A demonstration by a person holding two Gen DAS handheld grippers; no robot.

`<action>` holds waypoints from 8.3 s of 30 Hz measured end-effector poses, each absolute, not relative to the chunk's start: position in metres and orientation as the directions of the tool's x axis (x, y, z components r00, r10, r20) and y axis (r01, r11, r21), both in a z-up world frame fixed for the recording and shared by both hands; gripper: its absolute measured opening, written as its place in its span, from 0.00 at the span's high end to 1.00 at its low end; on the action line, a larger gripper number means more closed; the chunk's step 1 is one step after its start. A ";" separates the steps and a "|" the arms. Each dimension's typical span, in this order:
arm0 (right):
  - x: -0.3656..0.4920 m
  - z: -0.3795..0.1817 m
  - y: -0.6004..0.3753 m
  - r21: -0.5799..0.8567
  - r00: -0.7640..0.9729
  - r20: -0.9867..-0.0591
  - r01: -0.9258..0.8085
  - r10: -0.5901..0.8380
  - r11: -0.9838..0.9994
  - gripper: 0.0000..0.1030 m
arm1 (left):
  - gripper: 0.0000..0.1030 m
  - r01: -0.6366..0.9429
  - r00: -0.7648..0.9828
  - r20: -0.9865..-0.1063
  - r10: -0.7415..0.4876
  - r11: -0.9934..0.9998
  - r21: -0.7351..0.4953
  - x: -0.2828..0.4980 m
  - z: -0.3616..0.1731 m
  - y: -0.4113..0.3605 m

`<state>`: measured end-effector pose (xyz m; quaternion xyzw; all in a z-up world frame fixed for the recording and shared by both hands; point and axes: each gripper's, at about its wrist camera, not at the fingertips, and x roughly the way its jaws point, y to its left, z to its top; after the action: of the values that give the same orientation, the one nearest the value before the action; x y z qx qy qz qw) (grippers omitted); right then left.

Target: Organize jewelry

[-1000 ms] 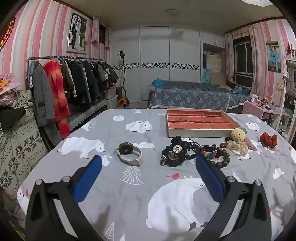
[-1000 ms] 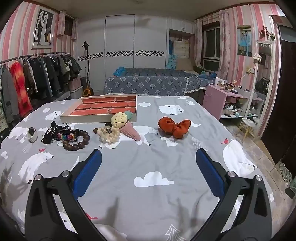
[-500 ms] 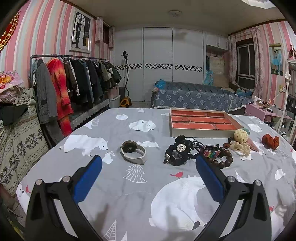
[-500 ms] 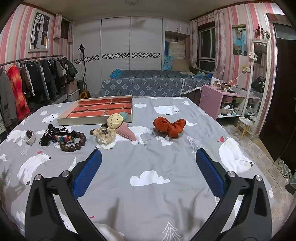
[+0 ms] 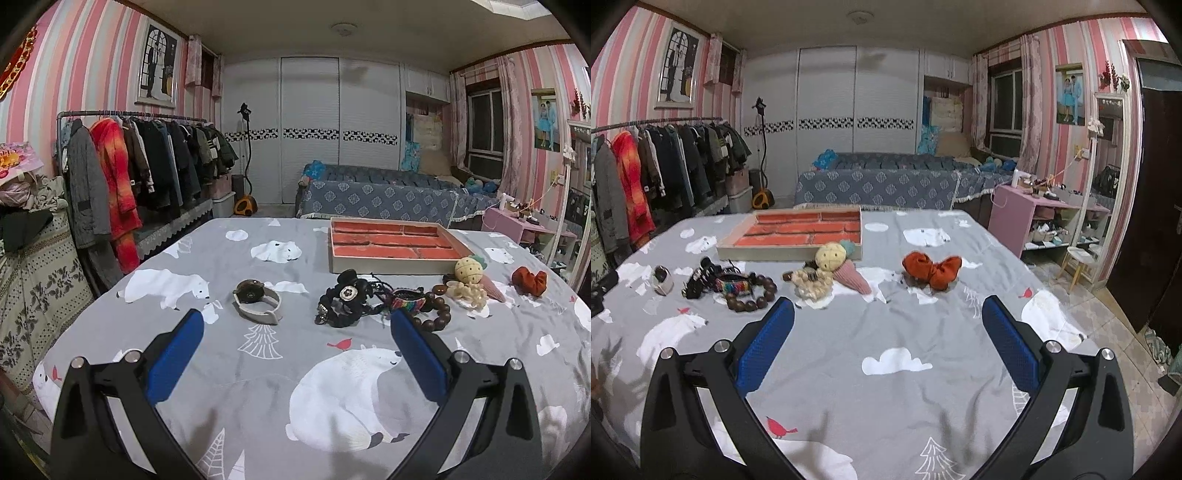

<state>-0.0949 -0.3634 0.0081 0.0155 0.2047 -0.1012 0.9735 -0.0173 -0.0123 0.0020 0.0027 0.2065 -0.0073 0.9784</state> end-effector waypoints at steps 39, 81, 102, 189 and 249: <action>-0.106 0.017 -0.382 0.031 0.925 -0.333 0.202 -0.181 0.979 0.04 | 0.04 0.032 0.907 -0.421 -0.025 0.999 0.011 -0.011 -0.001 -0.044; -0.022 -0.021 -0.402 0.032 0.867 -0.468 0.208 -0.169 0.978 0.04 | 0.13 0.156 0.816 -0.565 -0.122 0.988 0.012 0.076 -0.040 -0.103; 0.078 -0.057 -0.417 0.044 0.812 -0.575 0.148 -0.096 0.988 0.04 | 0.70 0.196 0.681 -0.717 -0.151 0.980 -0.020 0.141 -0.080 -0.127; -0.046 0.058 -0.305 0.037 0.917 -0.394 -0.048 0.058 0.998 0.89 | 0.97 0.251 0.894 -0.364 -0.259 0.965 -0.071 -0.014 0.073 -0.074; 0.275 -0.051 -0.381 0.105 0.732 -0.678 0.012 0.063 0.994 0.48 | 0.44 0.180 0.780 -0.603 -0.170 0.983 -0.045 0.292 -0.023 -0.123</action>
<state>0.2747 -0.3805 -0.0508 0.0512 0.3658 0.0136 0.9292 0.2916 -0.1233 -0.0226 0.0077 0.3187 -0.0927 0.9433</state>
